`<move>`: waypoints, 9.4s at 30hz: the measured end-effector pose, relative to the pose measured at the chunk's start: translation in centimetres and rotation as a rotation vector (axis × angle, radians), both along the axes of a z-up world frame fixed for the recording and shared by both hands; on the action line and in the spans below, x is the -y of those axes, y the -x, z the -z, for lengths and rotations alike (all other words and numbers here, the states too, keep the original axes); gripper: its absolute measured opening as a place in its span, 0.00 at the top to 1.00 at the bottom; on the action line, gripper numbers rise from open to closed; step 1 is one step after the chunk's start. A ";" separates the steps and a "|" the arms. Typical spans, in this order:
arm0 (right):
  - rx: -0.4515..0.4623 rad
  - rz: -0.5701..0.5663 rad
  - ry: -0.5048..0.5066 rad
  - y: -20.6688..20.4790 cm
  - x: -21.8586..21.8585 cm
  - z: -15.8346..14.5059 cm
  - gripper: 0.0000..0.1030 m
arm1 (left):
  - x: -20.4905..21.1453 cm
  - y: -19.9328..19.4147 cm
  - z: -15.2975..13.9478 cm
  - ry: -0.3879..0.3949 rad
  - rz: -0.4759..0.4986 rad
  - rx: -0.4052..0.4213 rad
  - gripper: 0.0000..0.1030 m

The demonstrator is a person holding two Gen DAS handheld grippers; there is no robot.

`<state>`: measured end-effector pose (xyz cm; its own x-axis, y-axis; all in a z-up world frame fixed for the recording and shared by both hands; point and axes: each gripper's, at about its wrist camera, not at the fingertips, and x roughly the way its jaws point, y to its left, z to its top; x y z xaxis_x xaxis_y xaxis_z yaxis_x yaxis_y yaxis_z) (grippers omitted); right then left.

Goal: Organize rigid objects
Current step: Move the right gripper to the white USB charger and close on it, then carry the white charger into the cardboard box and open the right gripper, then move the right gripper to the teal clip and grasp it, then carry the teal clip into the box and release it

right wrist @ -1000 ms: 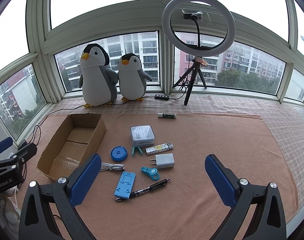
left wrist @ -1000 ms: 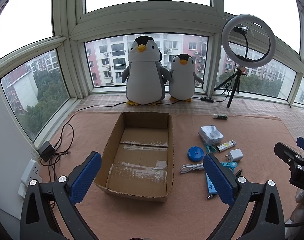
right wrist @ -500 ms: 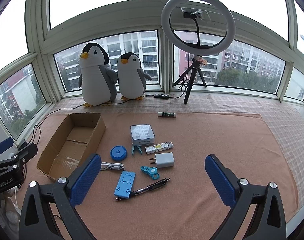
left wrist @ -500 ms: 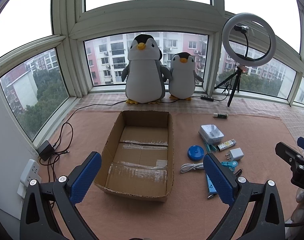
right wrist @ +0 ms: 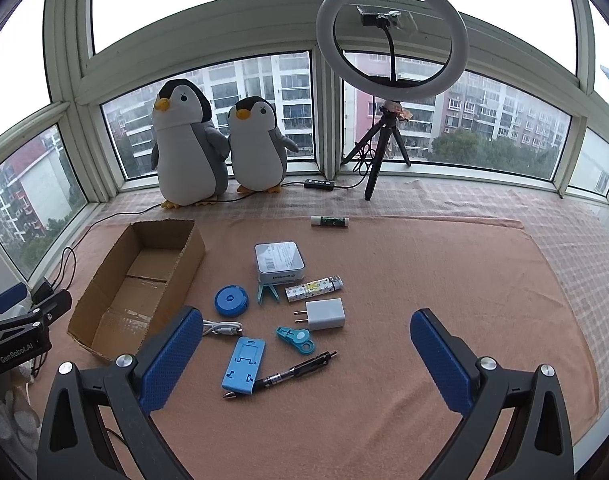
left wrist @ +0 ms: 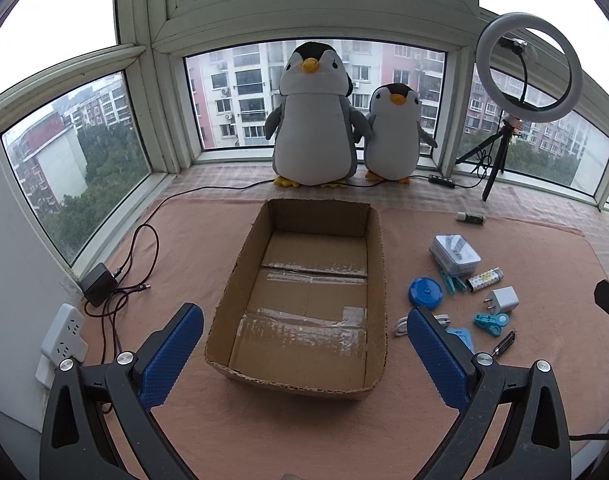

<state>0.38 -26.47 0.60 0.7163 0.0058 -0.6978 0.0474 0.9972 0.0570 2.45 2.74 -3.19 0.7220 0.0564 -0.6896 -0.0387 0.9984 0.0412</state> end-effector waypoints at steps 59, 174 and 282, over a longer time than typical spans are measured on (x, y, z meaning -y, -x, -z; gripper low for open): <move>-0.306 -0.064 -0.058 -11.4 5.0 11.3 0.14 | -9.4 -9.4 15.6 -0.007 -0.175 -0.316 0.72; -0.236 -0.565 -0.075 -13.0 -19.7 7.1 0.45 | -9.2 -9.3 15.6 -0.006 -0.184 -0.291 0.72; -0.283 -0.711 -0.069 -10.3 -20.3 8.6 0.82 | -8.7 -9.4 15.7 -0.010 -0.183 -0.286 0.72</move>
